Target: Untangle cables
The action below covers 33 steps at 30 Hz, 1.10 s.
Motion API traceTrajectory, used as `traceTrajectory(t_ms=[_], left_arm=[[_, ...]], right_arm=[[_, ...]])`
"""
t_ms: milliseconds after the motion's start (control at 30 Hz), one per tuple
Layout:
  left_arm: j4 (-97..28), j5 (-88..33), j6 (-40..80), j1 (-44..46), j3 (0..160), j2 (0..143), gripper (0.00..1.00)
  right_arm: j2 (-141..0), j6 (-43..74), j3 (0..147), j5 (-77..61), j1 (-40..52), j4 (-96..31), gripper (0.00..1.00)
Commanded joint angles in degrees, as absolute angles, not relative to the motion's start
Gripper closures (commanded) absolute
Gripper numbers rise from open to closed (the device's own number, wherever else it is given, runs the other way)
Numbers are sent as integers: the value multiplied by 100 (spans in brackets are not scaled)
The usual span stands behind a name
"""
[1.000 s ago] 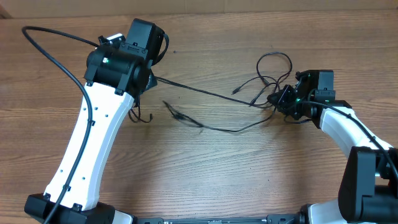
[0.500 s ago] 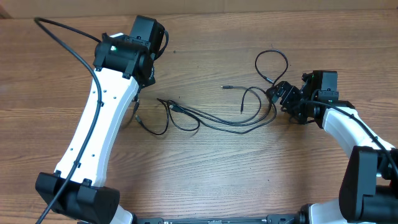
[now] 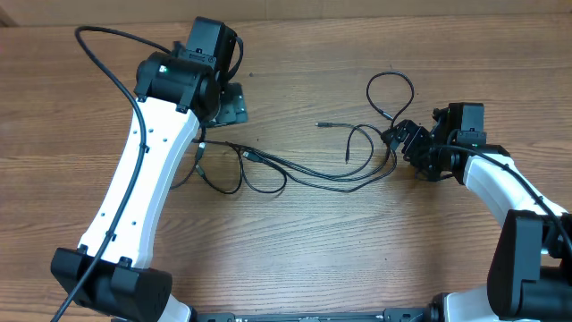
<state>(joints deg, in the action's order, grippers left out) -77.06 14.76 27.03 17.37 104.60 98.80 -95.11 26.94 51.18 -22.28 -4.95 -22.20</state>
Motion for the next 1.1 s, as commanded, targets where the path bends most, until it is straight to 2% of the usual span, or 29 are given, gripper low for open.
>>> traceTrajectory(t_ms=[0, 200, 533, 700, 833, 1067], left_arm=[[-7690, 803, 2051, 1728, 10586, 9889, 0], [-7701, 502, 2056, 1728, 10582, 9909, 0], [-7507, 287, 2217, 1732, 9909, 9955, 0], [-6873, 239, 2469, 1732, 9041, 9966, 0], [-6156, -32, 2582, 1734, 8370, 9966, 9], [-5166, -30, 3227, 1739, 7236, 9966, 9]], right_arm=[[-9555, 2582, 5100, -2287, -521, -2331, 0], [-9555, 2071, 5098, -2362, -513, -2510, 0], [-9555, 2073, 5096, -2359, -513, -2563, 0], [-9555, 2071, 5096, -2359, -513, -2565, 0], [-9555, 2073, 5096, -2359, -513, -2561, 0], [-9555, 2073, 5096, -2359, -513, -2561, 0]])
